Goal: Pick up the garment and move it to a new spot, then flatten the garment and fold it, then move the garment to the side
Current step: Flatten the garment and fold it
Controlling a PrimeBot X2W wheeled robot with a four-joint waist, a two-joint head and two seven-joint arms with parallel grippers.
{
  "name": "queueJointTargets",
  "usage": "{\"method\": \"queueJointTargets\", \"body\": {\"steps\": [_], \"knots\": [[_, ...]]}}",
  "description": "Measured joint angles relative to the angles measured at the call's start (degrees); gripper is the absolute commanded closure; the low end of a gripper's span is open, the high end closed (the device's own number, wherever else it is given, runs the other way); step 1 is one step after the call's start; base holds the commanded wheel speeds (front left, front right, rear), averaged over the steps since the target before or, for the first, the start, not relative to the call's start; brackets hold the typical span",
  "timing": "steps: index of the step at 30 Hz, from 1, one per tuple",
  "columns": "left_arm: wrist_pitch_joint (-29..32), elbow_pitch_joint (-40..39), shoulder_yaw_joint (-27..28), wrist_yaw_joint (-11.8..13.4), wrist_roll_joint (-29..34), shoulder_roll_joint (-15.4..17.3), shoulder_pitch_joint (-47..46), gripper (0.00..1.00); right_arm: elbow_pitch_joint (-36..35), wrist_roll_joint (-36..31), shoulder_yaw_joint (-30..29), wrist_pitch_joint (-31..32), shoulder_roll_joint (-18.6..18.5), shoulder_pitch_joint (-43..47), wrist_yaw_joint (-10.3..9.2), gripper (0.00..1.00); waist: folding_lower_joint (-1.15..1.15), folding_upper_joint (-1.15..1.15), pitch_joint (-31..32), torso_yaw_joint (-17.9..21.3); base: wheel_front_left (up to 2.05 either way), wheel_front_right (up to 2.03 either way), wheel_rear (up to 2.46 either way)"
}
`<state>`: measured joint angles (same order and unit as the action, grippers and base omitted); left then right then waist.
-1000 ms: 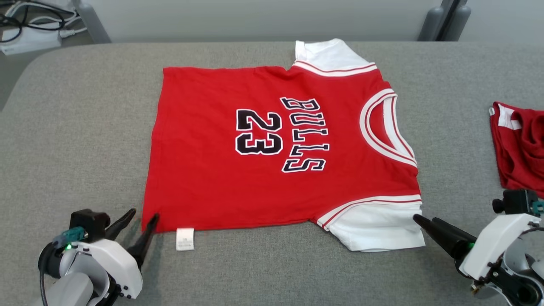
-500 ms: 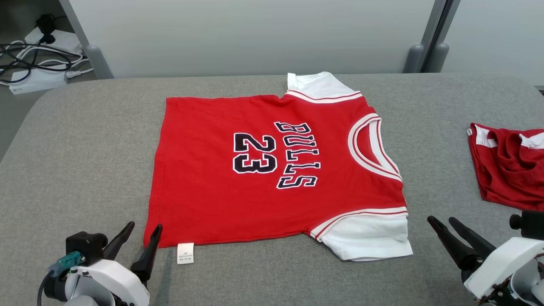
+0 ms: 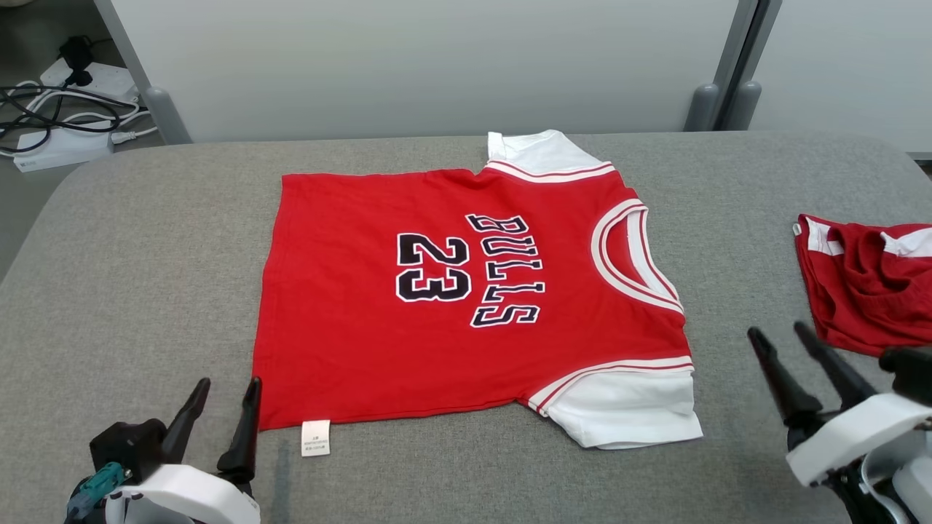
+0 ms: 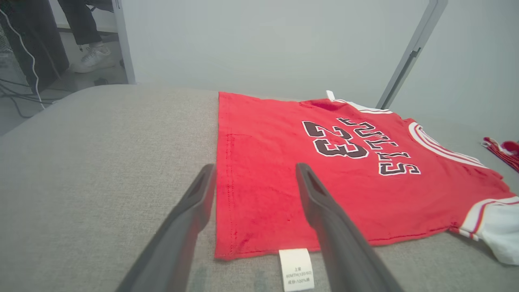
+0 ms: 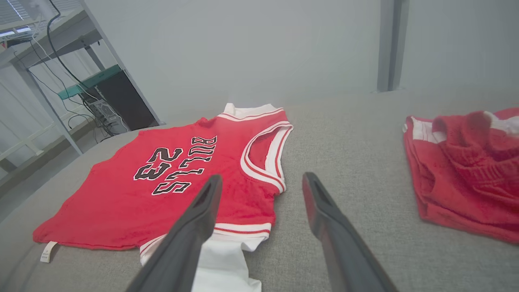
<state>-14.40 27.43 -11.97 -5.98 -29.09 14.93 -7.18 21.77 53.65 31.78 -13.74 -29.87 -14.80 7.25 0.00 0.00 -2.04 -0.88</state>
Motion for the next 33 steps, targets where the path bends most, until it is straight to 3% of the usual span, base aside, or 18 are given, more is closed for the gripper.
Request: {"method": "queueJointTargets", "body": {"steps": [6, 11, 22, 33], "knots": [[0.00, -2.91, 6.46, -0.09, 3.74, -3.15, 1.54, 0.00, -2.02, -13.57, -13.41, -0.45, 6.44, 1.62, 0.00, 0.00, 0.00, 0.00, -0.10, 0.13, 0.00, 0.00, 0.00], [-0.01, -5.22, 11.11, -0.53, 7.31, -6.41, 3.43, 0.00, -5.86, -23.47, -20.22, -0.48, 12.91, 6.38, 0.00, 0.00, 0.00, 0.00, 0.32, 0.22, 0.00, 0.00, 0.00], [-0.01, -8.36, 15.75, -1.03, 12.63, -10.03, 4.00, 0.00, -9.58, -32.95, -22.90, -0.48, 16.59, 9.96, 0.00, 0.00, 0.00, 0.00, 0.28, 0.55, 0.00, 0.00, 0.00], [-0.01, -8.08, 15.96, -1.08, 16.12, -12.11, 7.39, 0.00, -10.20, -36.07, -23.87, -0.48, 19.91, 14.13, 0.00, 0.00, 0.00, 0.00, 0.90, 1.23, 0.00, 0.00, 0.00]]}}
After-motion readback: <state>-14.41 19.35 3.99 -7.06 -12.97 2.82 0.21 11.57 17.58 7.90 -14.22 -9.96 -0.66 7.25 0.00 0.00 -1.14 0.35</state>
